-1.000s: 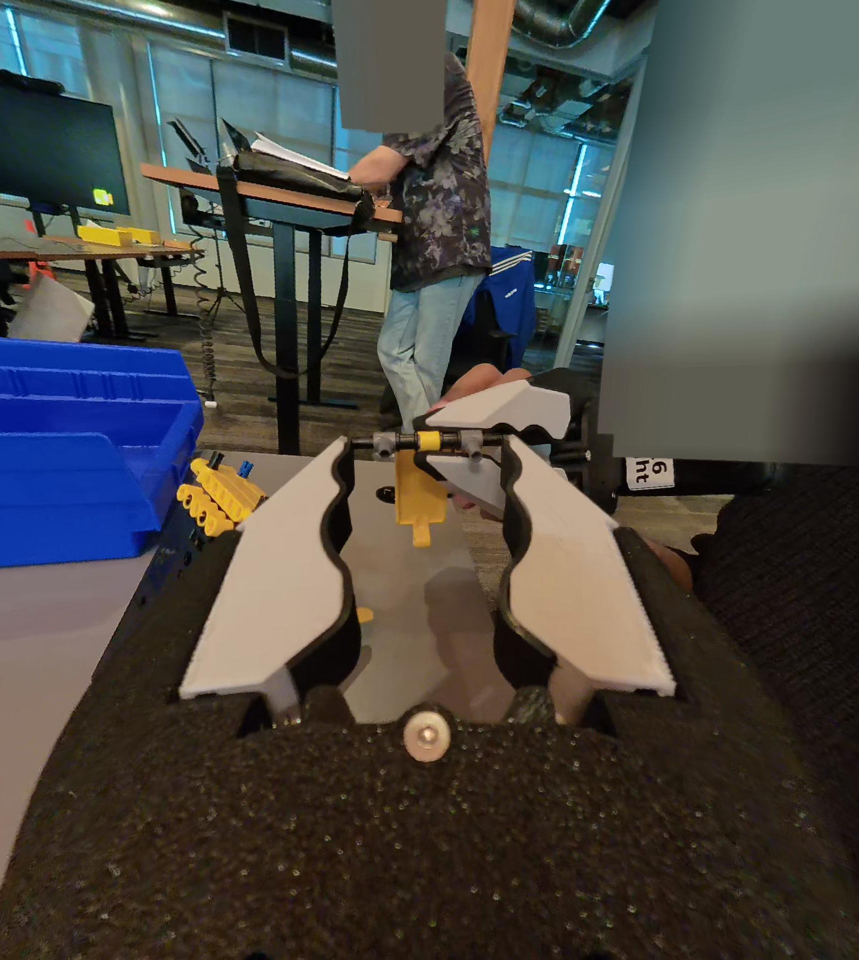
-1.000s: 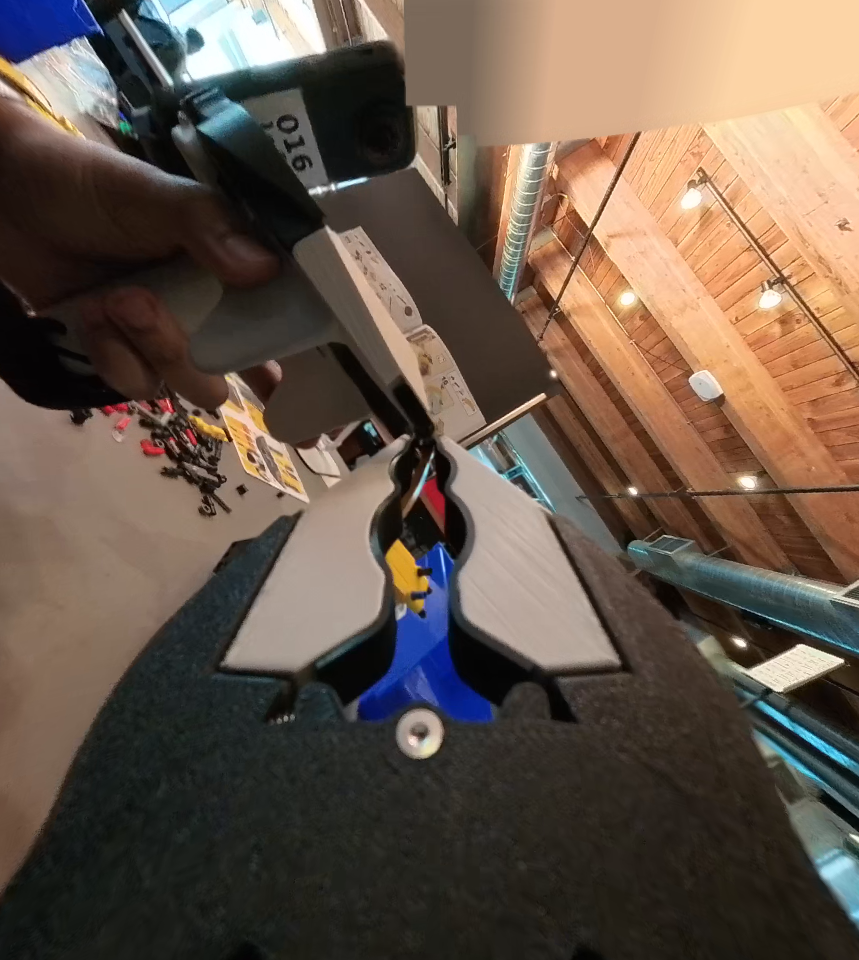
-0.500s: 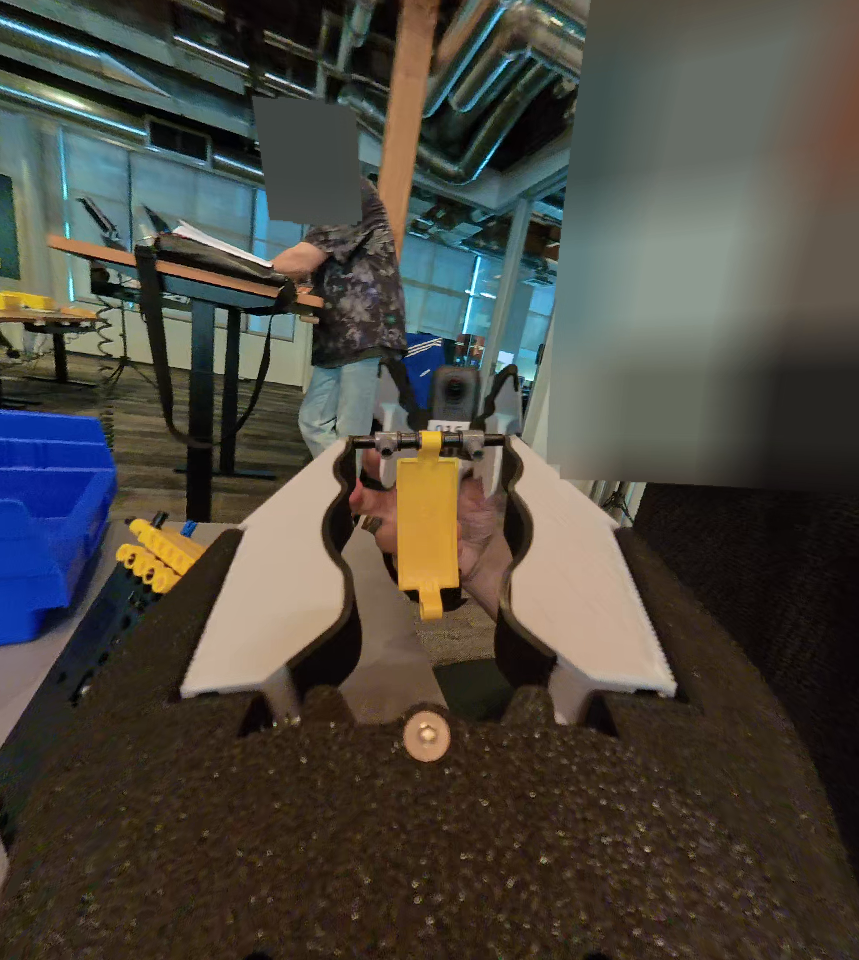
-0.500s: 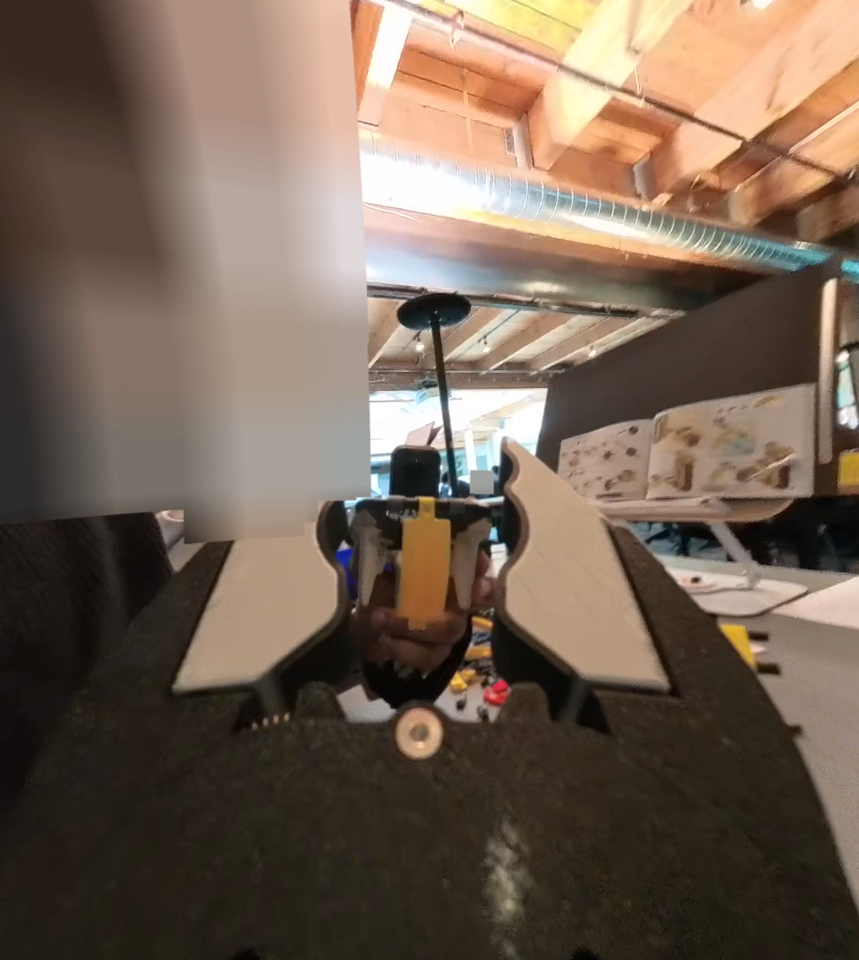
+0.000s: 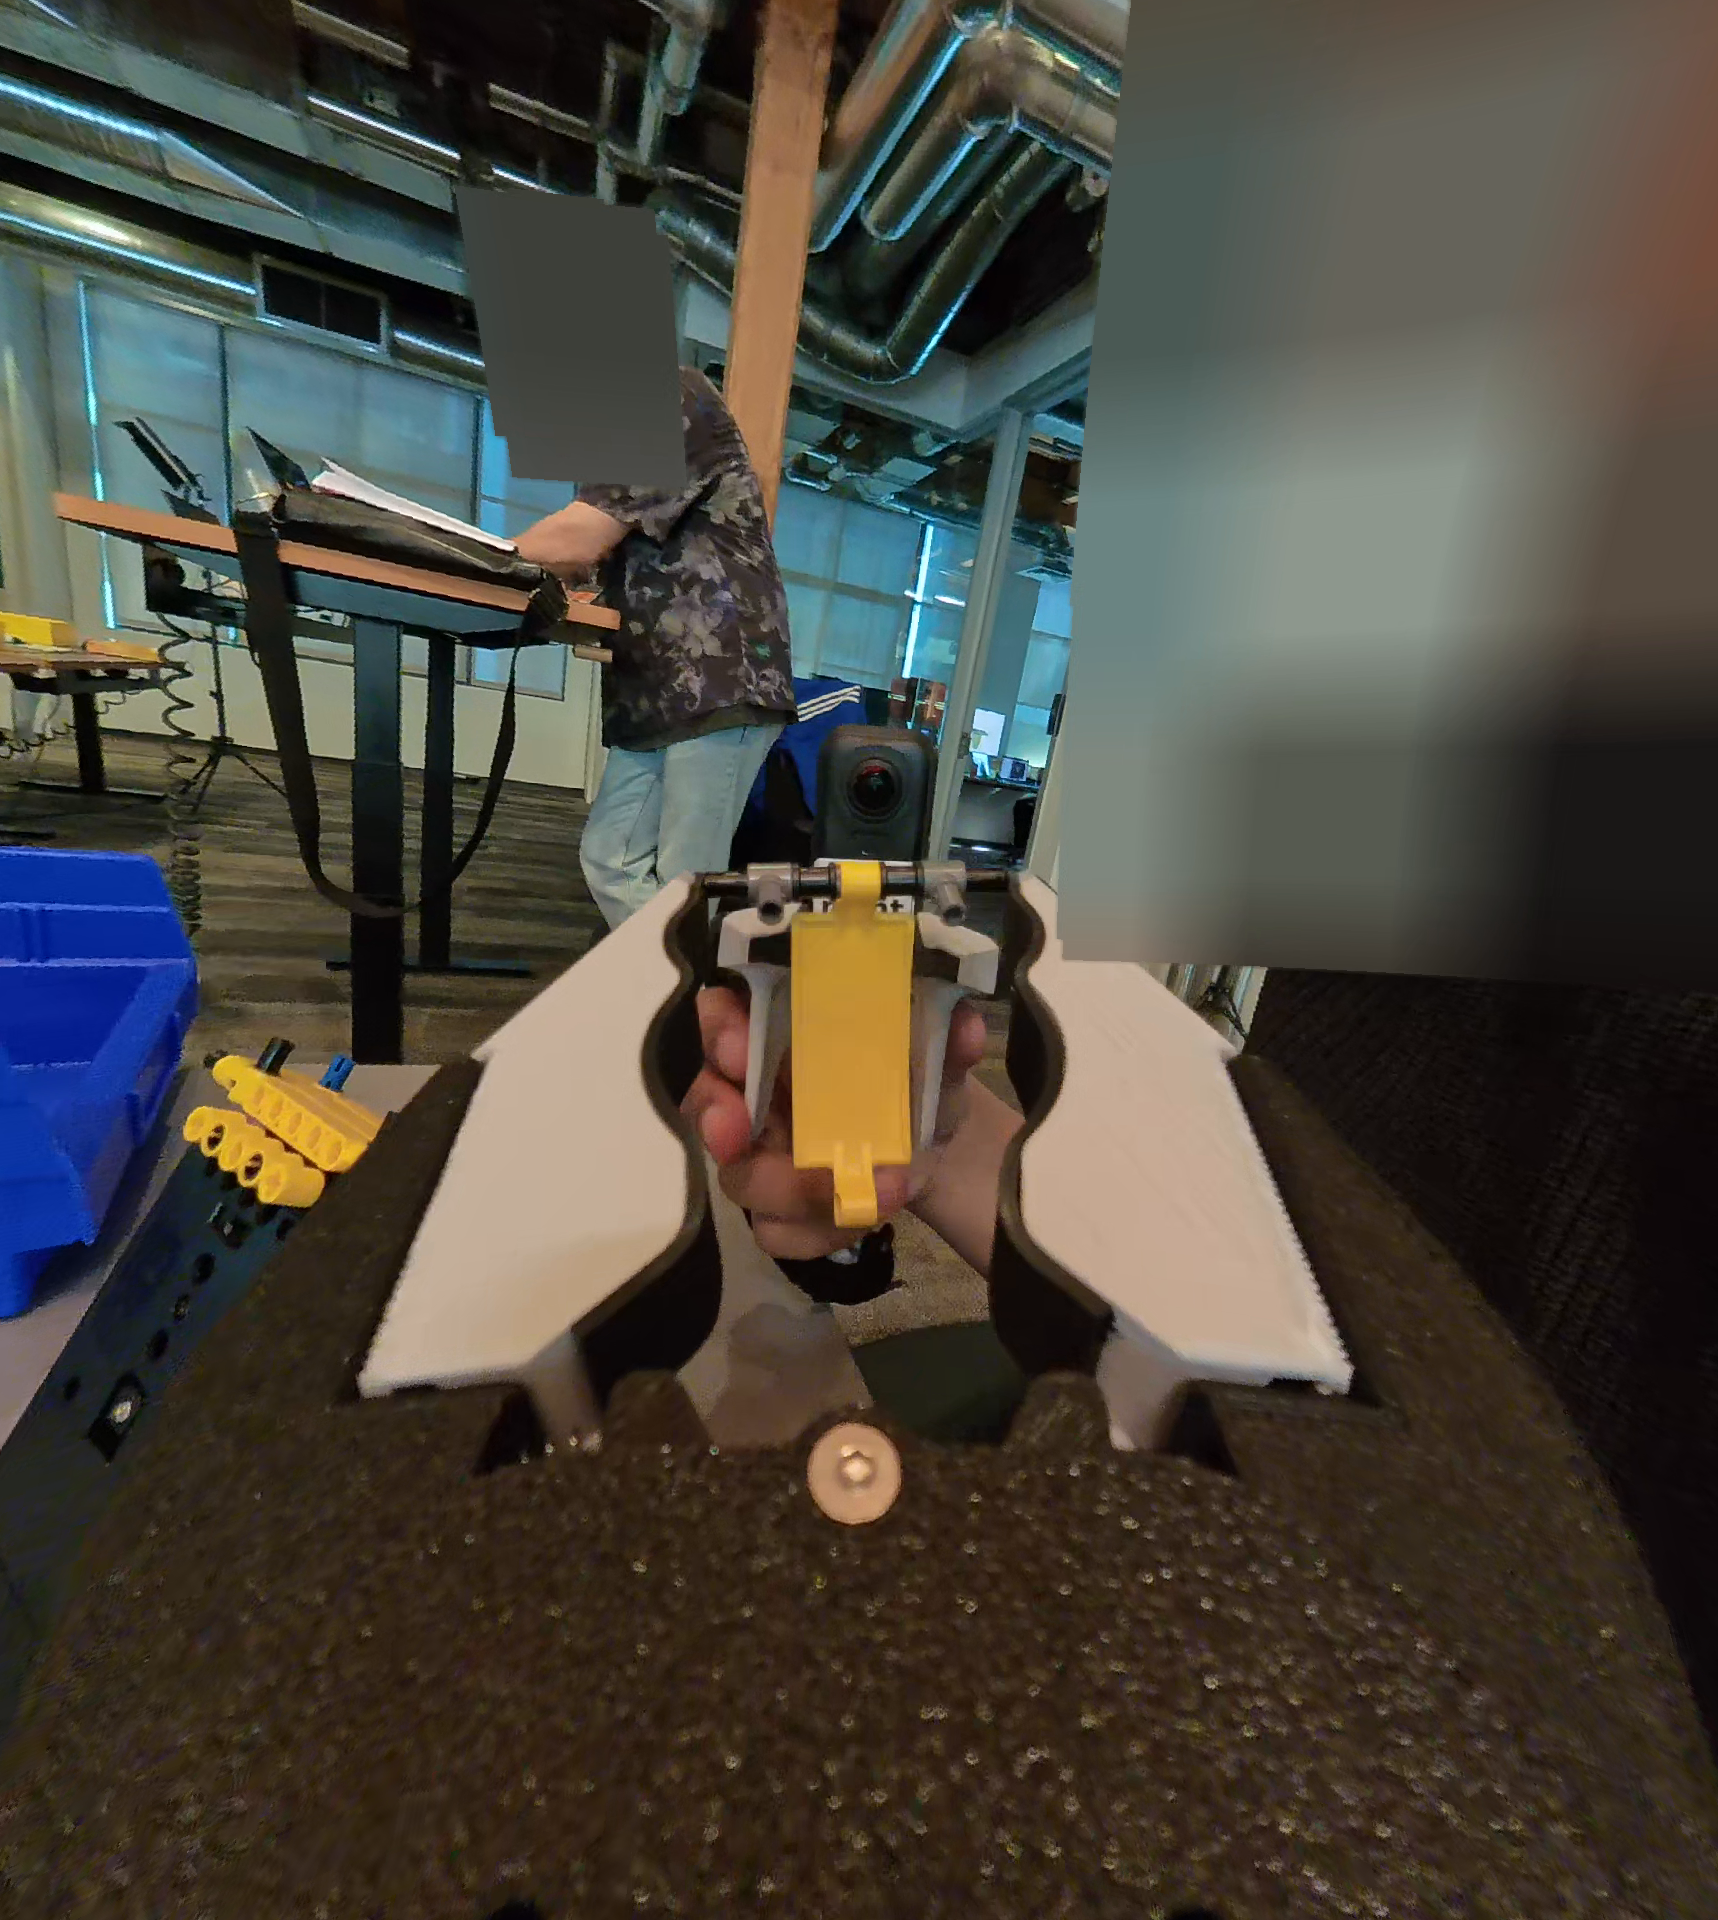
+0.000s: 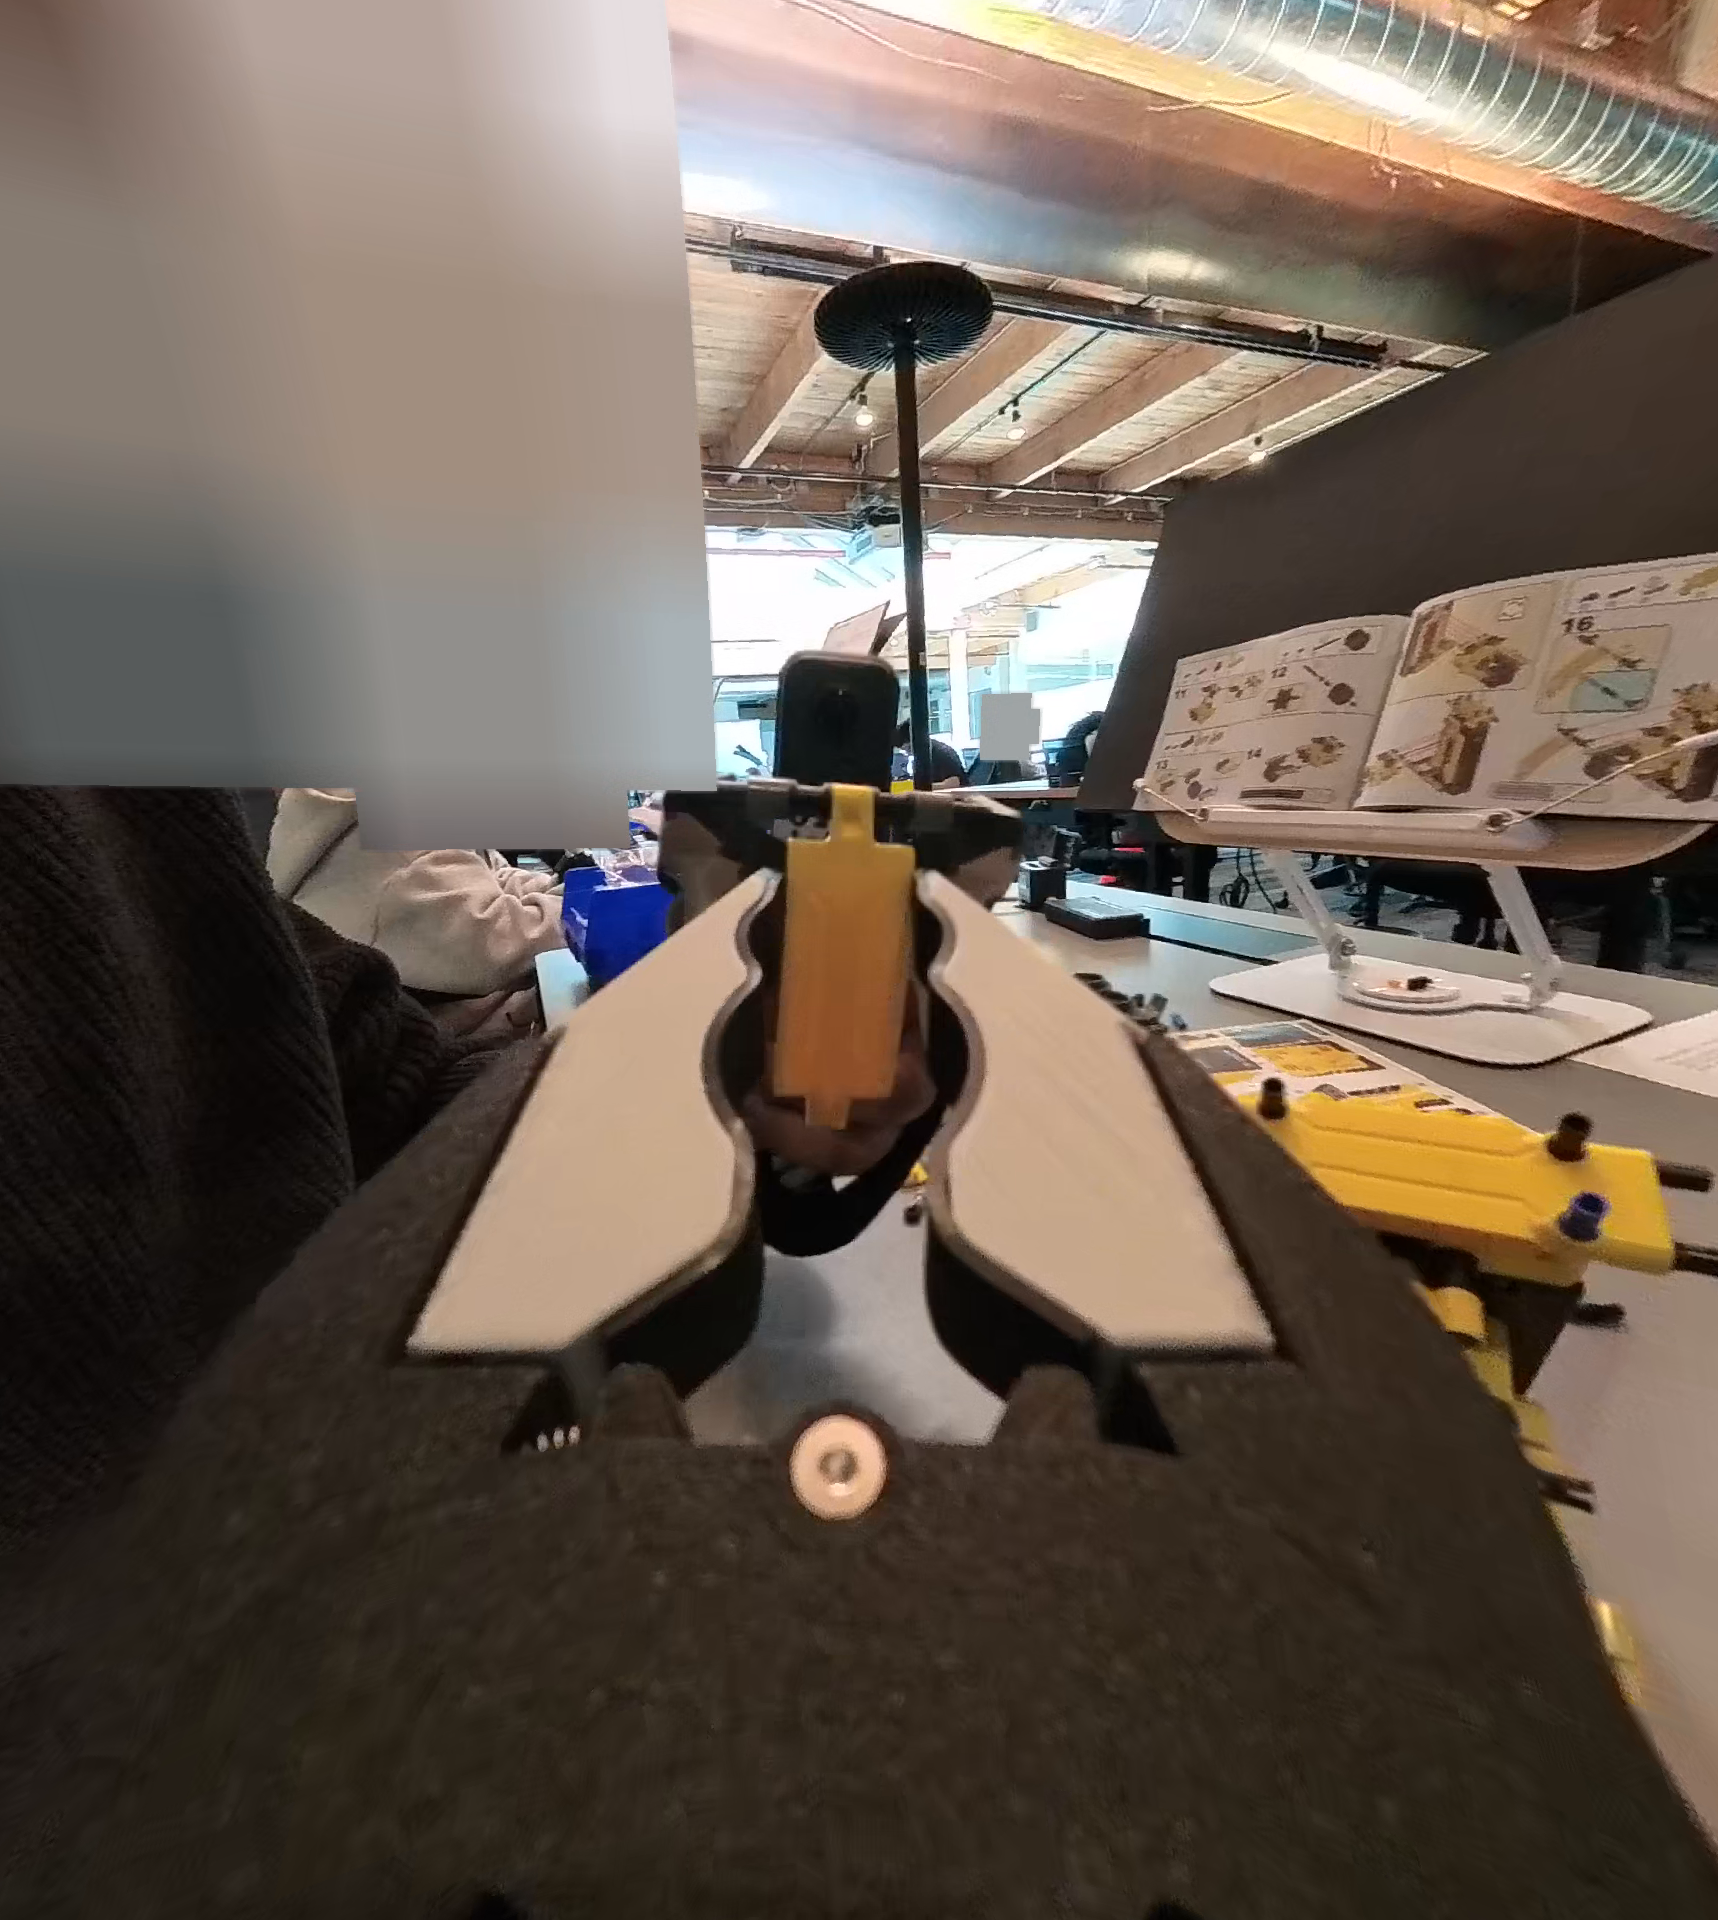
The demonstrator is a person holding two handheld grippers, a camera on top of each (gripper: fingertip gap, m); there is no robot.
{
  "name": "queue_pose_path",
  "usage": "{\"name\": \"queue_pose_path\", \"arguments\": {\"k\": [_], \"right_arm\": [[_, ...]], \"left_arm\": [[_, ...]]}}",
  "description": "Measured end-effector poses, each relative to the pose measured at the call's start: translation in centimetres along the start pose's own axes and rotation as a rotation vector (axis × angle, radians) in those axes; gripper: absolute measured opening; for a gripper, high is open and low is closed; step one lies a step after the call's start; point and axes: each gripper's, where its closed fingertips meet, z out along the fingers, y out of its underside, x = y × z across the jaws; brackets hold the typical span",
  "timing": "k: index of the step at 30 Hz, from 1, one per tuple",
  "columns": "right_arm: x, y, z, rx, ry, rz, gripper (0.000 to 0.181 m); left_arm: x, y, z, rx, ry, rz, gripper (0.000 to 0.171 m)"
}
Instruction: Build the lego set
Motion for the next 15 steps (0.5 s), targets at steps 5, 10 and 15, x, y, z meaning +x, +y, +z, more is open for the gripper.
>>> {"name": "queue_pose_path", "arguments": {"k": [5, 10, 15], "right_arm": [[1.0, -1.1, -0.7, 0.047, 0.055, -0.018, 0.023], [2.1, -2.4, -1.2, 0.101, 0.16, -0.104, 0.023], [2.4, -1.3, -1.1, -0.037, 0.267, -0.401, 0.023]], "left_arm": [[-0.8, -0.2, -0.1, 0.02, -0.041, -0.025, 0.057], [-1.5, 0.5, 0.1, -0.002, -0.064, -0.058, 0.058], [-1.7, 0.8, 0.0, -0.002, 0.02, -0.323, 0.057]]}}
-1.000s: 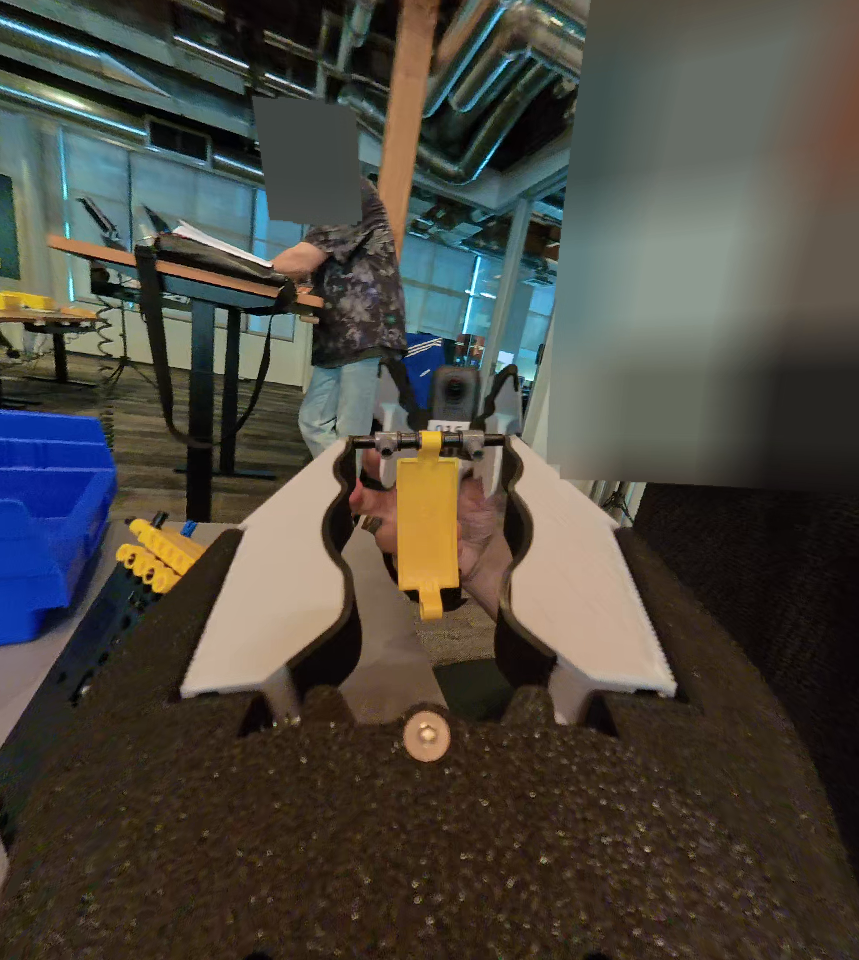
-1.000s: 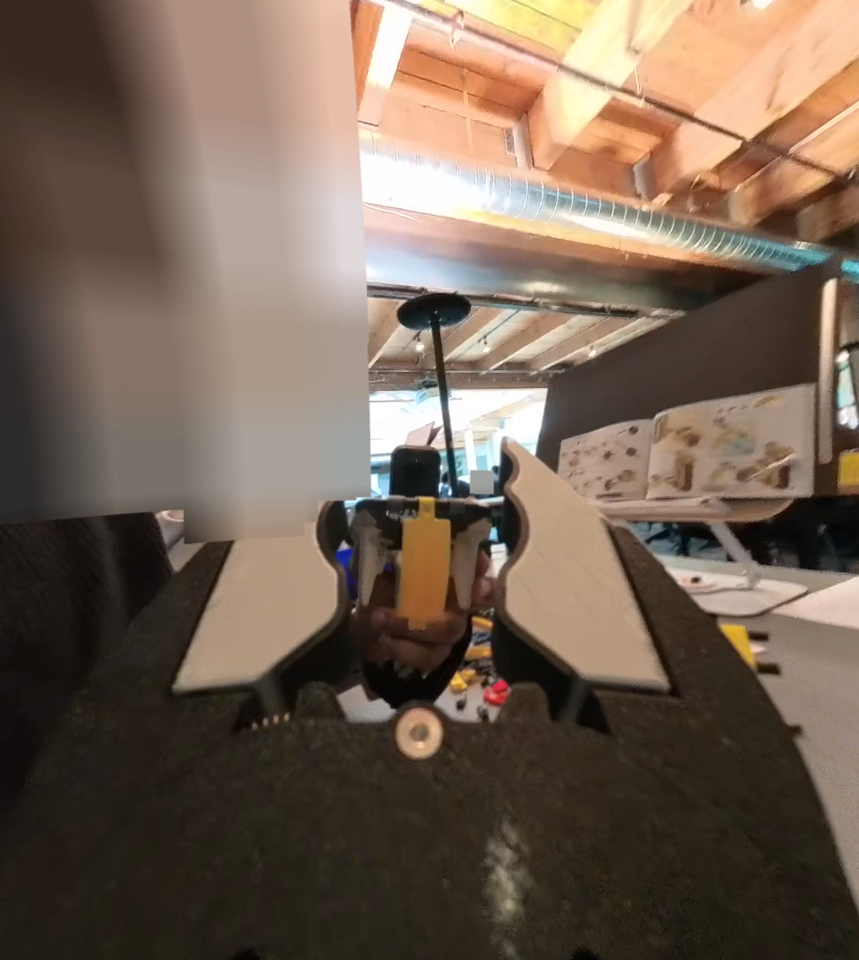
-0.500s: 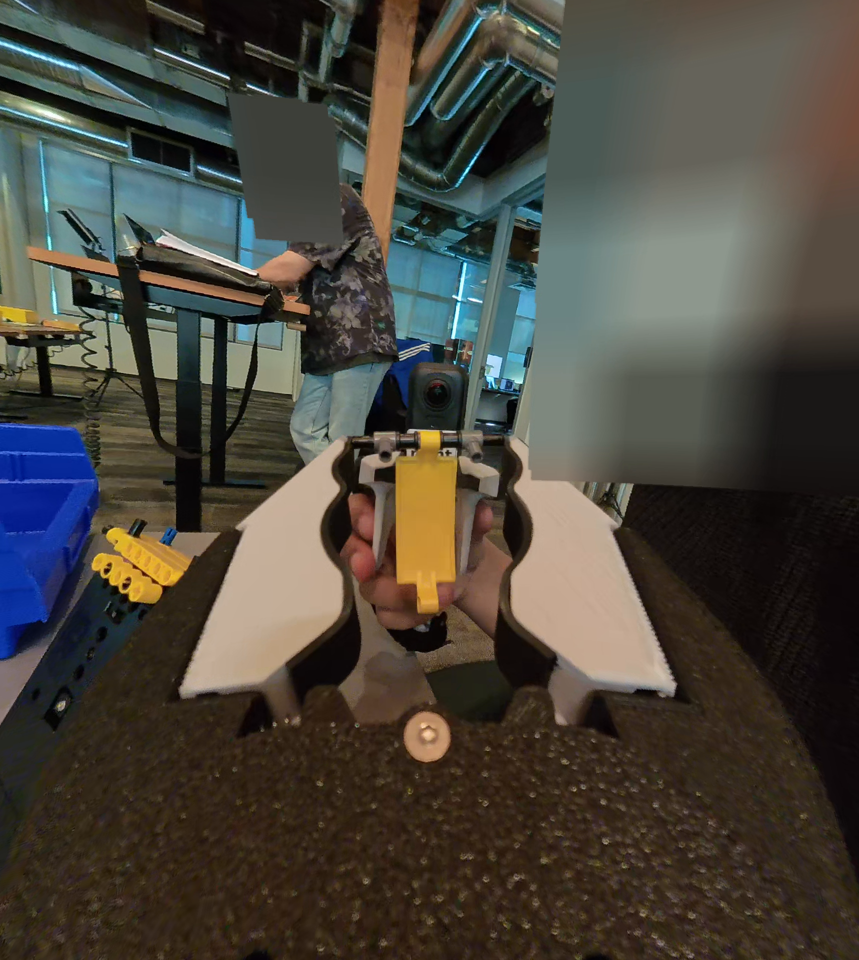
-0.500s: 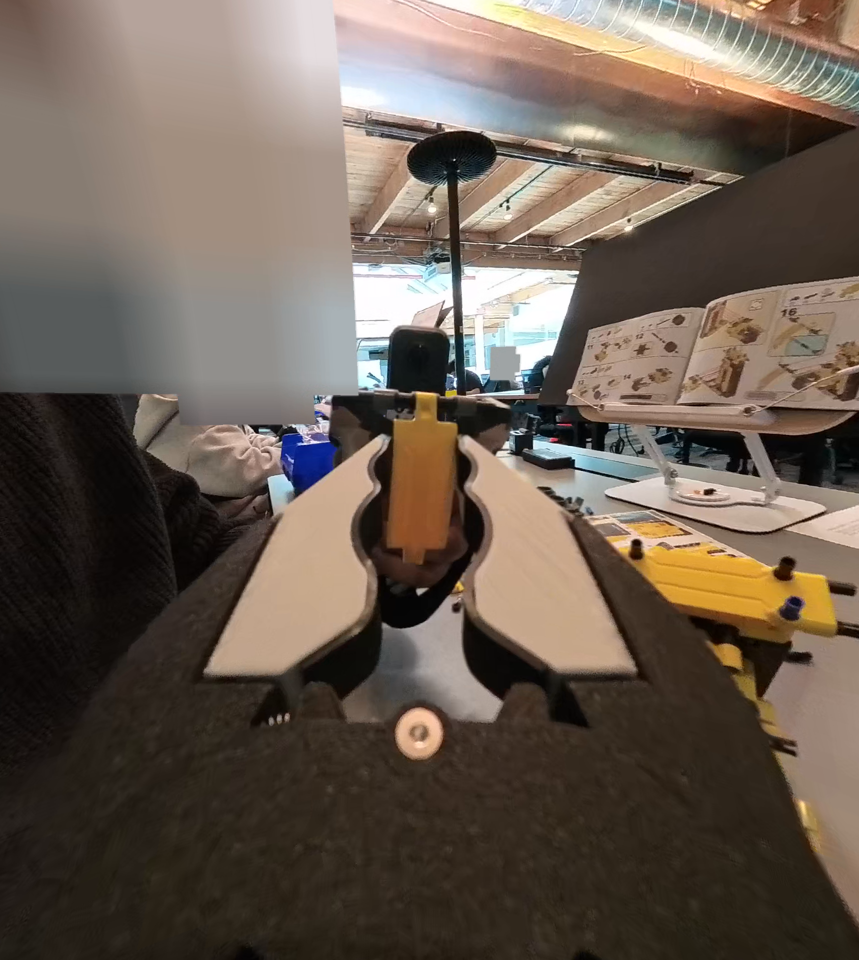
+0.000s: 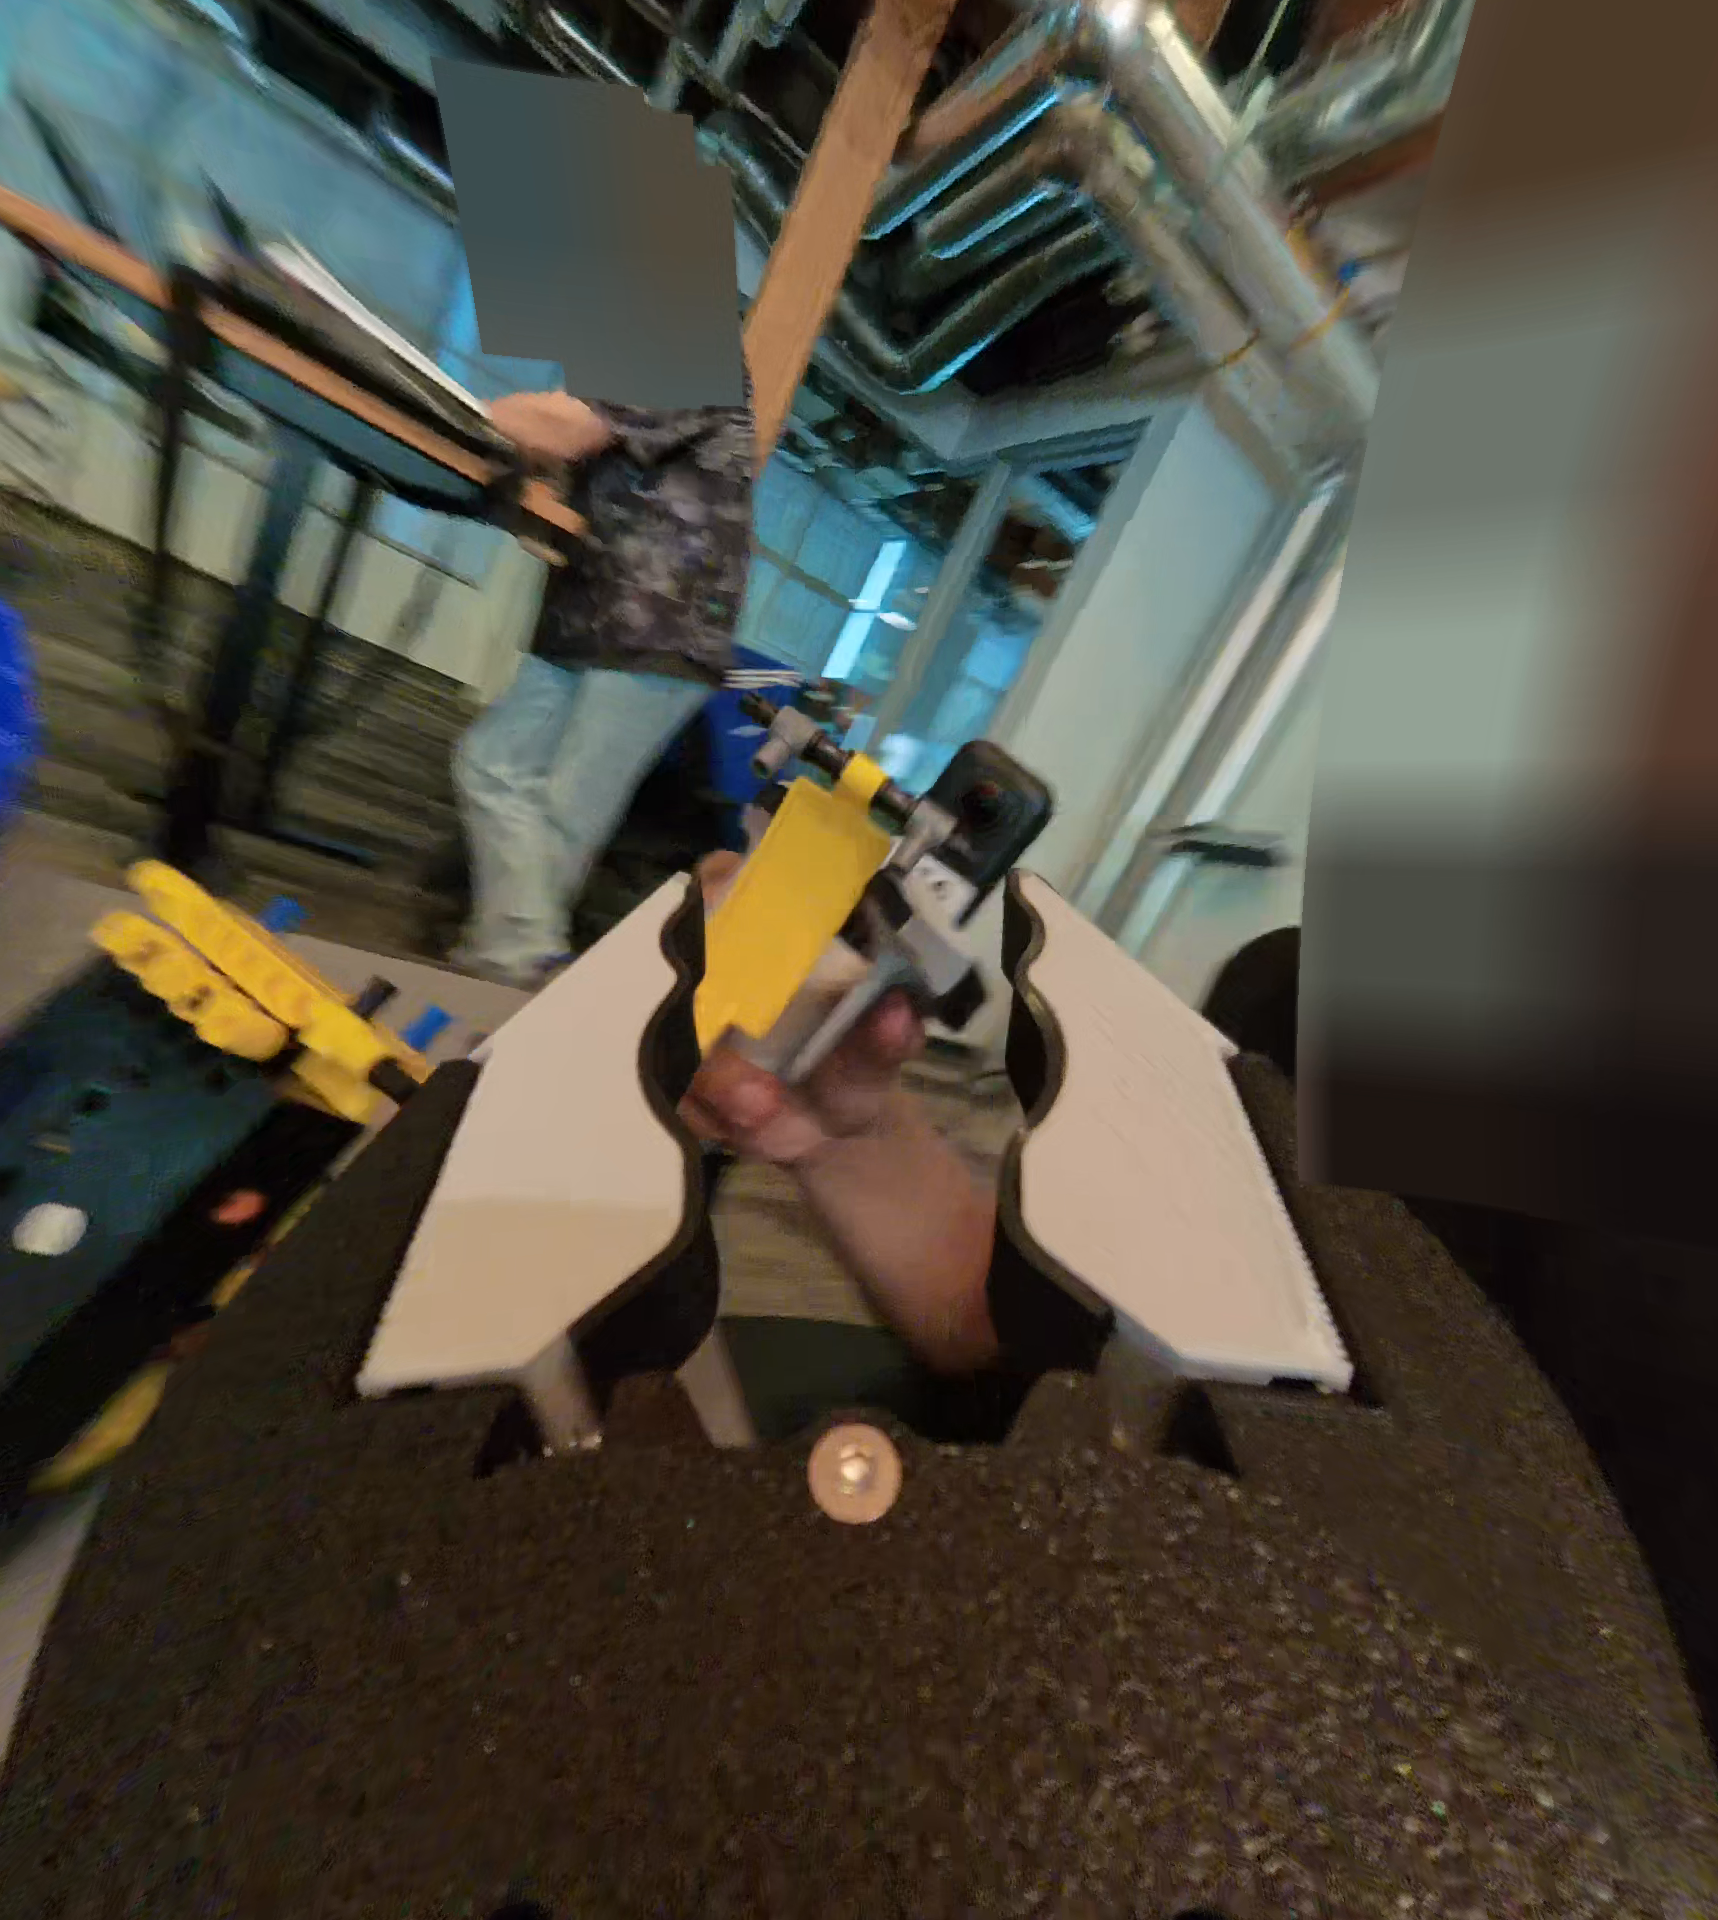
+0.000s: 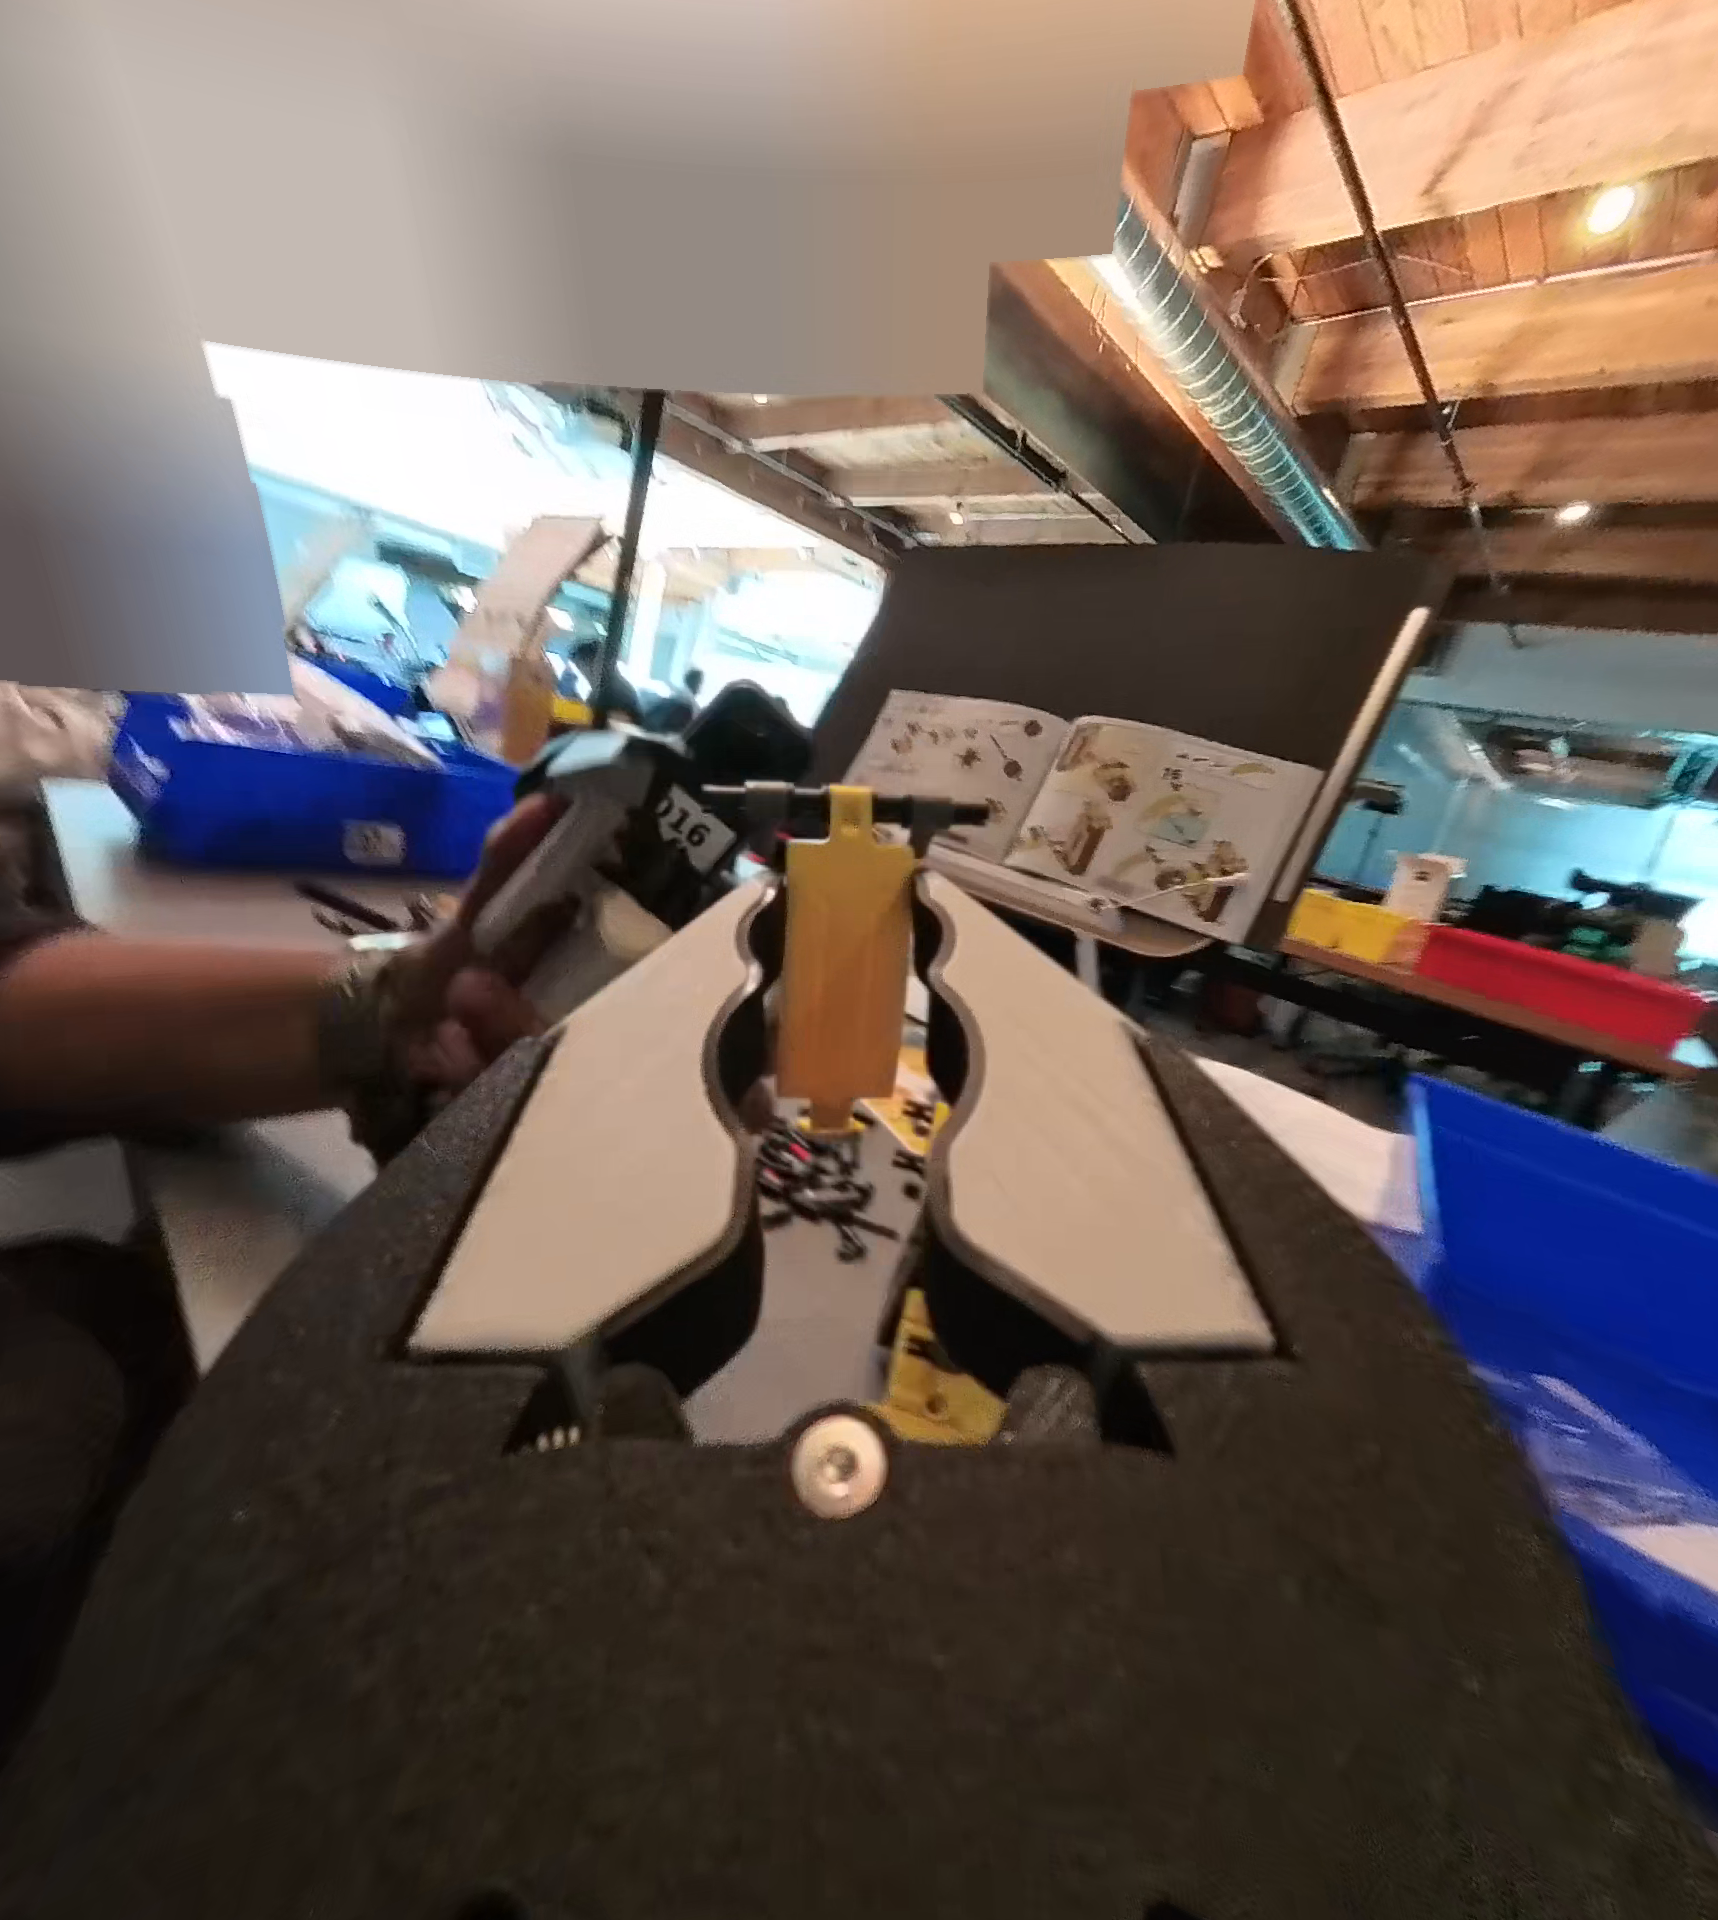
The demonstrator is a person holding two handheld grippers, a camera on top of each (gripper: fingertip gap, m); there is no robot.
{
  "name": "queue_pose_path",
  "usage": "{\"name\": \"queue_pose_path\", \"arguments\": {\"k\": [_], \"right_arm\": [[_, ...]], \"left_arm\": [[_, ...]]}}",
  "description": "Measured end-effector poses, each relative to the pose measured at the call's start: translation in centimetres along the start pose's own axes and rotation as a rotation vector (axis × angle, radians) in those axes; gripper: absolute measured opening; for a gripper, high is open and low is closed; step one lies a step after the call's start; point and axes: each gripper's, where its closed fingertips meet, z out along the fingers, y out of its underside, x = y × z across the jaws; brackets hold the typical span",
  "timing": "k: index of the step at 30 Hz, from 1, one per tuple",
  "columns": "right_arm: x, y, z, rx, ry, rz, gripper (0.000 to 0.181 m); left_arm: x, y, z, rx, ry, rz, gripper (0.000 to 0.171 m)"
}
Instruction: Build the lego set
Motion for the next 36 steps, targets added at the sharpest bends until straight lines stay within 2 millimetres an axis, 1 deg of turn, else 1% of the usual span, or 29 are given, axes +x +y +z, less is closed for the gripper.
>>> {"name": "queue_pose_path", "arguments": {"k": [2, 4, 6, 8, 10, 13, 16, 19, 22, 27, 34, 36], "right_arm": [[-0.2, 0.6, 0.1, -0.055, 0.016, -0.113, 0.024], [-0.4, 1.3, 0.1, -0.109, 0.022, -0.21, 0.024], [-0.4, 2.0, 0.2, -0.158, 0.032, -0.285, 0.024], [-0.4, 2.5, 0.2, -0.191, 0.035, -0.332, 0.024], [-0.4, 2.6, 0.1, -0.184, 0.039, -0.358, 0.024], [-0.5, 2.3, 0.1, -0.159, 0.035, -0.371, 0.024], [-0.6, 2.3, 0.1, -0.159, 0.03, -0.379, 0.024], [-0.5, 2.6, 0.0, -0.184, 0.033, -0.407, 0.024], [-0.1, 2.6, -0.2, -0.195, 0.046, -0.419, 0.024], [0.2, 2.6, -0.6, -0.202, 0.048, -0.418, 0.024], [0.4, 3.2, -0.5, -0.239, 0.063, -0.464, 0.024], [0.4, 3.1, -0.6, -0.236, 0.067, -0.469, 0.024]], "left_arm": [[0.5, -0.5, -0.3, 0.021, 0.125, -0.219, 0.053], [-0.1, -0.8, -0.7, 0.056, 0.156, -0.348, 0.036], [-1.0, -0.5, -0.8, 0.053, 0.126, -0.371, 0.019], [-1.3, -0.2, -0.7, 0.03, 0.102, -0.36, 0.011], [-1.4, 0.2, -0.6, -0.002, 0.074, -0.338, 0.011], [-1.4, 0.4, -0.6, -0.01, 0.07, -0.343, 0.015], [-1.1, 0.7, -0.5, -0.028, 0.101, -0.372, 0.018], [-0.7, 1.1, -0.2, -0.051, 0.119, -0.375, 0.018], [-0.7, 1.1, -0.4, -0.056, 0.12, -0.37, 0.015], [-1.2, 0.9, -0.6, -0.051, 0.094, -0.359, 0.002], [-1.4, 1.4, -0.5, -0.065, 0.085, -0.366, 0.006], [-1.5, 1.3, -0.5, -0.063, 0.076, -0.36, 0.01]]}}
